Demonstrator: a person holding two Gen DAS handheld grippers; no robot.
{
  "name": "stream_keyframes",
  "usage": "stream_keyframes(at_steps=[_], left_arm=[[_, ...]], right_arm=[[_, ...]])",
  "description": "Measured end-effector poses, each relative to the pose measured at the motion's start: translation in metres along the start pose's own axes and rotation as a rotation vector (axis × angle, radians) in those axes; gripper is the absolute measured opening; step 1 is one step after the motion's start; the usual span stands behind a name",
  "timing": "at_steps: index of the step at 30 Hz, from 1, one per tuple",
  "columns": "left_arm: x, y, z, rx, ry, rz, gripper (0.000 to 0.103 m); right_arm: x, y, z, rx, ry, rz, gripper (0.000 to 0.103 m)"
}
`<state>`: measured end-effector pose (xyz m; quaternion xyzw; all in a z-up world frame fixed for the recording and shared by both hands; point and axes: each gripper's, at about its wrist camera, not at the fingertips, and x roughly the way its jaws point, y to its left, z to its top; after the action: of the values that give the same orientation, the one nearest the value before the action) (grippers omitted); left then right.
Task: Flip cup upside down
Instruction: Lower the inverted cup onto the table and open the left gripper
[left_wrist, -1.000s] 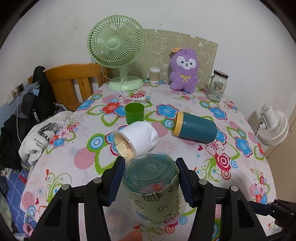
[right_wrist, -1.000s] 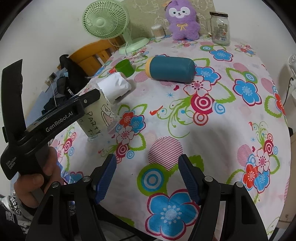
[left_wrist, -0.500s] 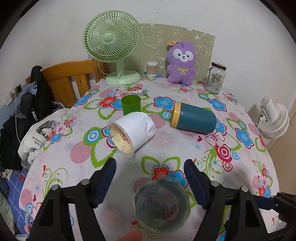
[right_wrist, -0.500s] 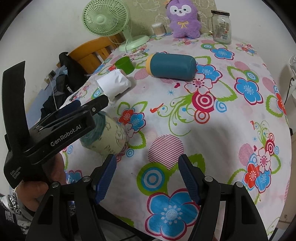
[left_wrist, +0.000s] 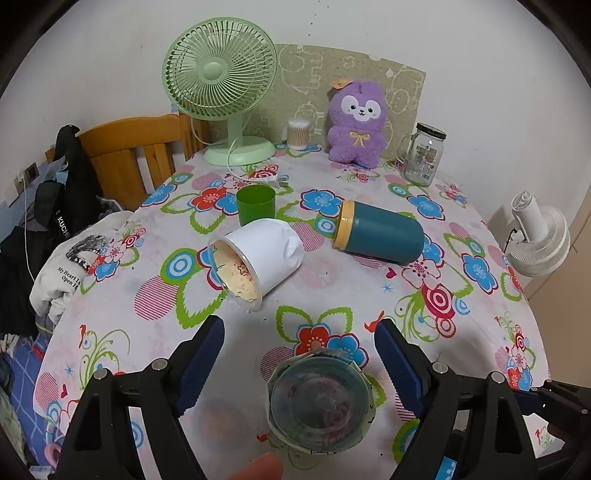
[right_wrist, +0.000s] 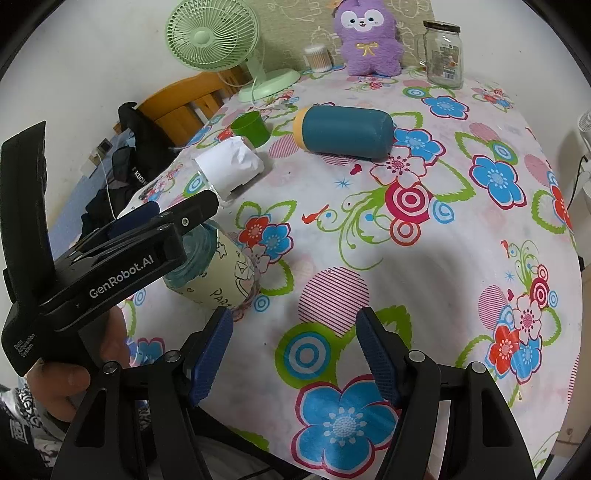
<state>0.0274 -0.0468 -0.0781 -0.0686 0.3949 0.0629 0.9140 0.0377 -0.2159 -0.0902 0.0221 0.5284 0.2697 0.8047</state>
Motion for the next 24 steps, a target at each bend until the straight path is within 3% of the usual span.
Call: stream_keyframes(at_steps=[16, 24], left_arm=[[-0.011, 0.01, 0.005, -0.027, 0.003, -0.019, 0.086], [-0.028, 0.015, 0.011, -0.037, -0.04, -0.028, 0.09]], right_arm=[[-0.005, 0.015, 0.007, -0.03, -0.018, 0.002, 0.072], [-0.012, 0.024, 0.015, -0.049, -0.049, 0.004, 0.072]])
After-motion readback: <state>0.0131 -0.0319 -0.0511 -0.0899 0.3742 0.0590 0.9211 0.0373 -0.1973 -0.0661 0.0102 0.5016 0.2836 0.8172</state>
